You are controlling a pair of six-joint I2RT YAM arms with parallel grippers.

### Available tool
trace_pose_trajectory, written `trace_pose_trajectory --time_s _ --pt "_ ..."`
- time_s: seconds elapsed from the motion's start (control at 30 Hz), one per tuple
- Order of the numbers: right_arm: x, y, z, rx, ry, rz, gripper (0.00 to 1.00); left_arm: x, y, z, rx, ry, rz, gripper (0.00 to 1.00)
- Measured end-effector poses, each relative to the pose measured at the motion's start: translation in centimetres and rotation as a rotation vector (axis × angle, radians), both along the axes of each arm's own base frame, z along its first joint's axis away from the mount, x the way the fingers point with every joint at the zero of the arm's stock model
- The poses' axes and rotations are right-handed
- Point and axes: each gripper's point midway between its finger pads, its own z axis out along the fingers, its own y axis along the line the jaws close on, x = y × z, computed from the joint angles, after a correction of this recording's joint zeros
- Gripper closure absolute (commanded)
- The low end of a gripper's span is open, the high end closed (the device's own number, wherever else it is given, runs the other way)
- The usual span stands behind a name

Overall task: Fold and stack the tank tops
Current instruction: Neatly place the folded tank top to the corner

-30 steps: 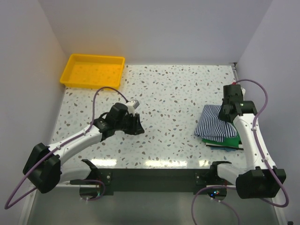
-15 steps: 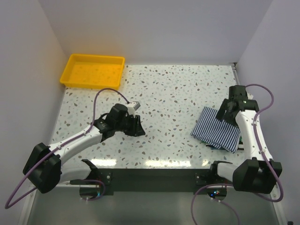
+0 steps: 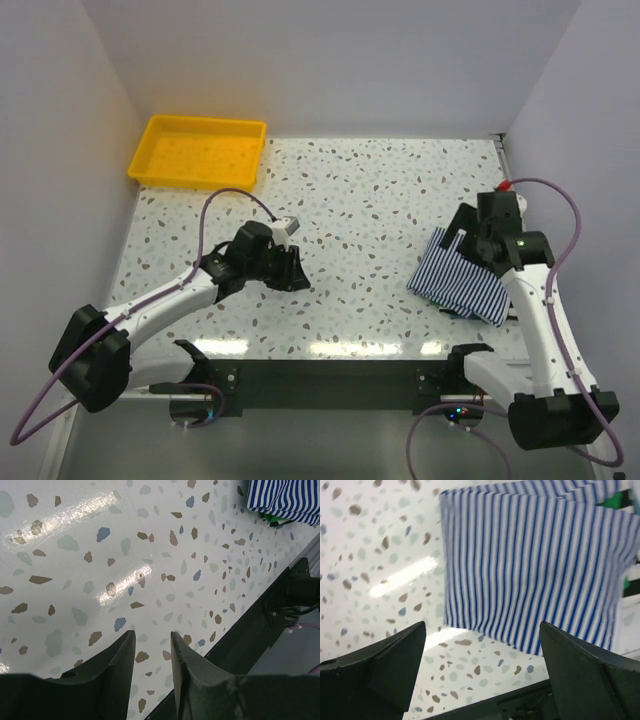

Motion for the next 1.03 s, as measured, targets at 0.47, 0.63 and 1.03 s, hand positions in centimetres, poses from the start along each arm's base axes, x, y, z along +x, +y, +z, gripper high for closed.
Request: trace_pose_trajectory --time_s 0.47,0.63,1.03 --pt "0.5 20.2 -3.9 0.001 -0.043 0.529 0.01 2.8 1.6 2.8 0.041 -0.133 0.141 0.58" --pt "0.4 24.8 -4.4 0.057 -0.107 0.628 0.01 3.5 3.4 4.5 0.055 -0.199 0.248 0.57" --pt "0.4 24.0 -1.5 0.099 -0.283 0.663 0.01 4.0 7.7 7.1 0.095 -0.294 0.452 0.56"
